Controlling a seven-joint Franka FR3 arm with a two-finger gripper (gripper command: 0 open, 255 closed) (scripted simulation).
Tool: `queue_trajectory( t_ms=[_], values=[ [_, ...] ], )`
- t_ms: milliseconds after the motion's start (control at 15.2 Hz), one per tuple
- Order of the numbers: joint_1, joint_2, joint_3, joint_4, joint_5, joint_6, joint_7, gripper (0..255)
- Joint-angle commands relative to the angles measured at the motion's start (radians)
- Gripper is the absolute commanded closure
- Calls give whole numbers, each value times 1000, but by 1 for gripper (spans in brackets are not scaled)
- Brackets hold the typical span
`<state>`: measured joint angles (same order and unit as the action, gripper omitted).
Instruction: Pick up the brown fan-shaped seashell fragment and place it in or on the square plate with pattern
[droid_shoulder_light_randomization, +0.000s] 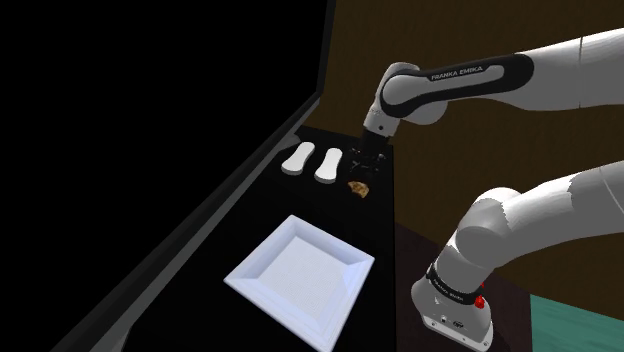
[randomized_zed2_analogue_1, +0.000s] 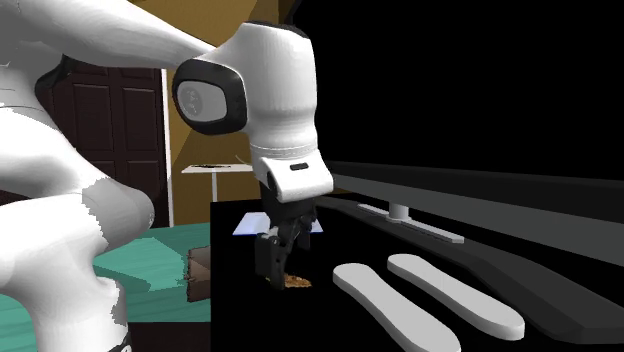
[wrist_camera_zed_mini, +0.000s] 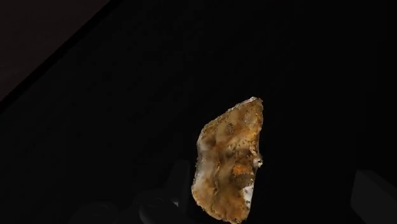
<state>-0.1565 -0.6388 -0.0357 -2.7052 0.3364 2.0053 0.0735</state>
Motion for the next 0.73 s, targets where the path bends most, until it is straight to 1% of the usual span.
queue_trajectory(
  t_ms=[0,462,528,660],
  values=[
    [3,1,3,-21,6,22,-3,0],
    [3,1,3,-21,6,22,-3,0],
    [3,1,3,-21,6,22,-3,255],
    [3,1,3,-21,6,22,-3,255]
  ],
)
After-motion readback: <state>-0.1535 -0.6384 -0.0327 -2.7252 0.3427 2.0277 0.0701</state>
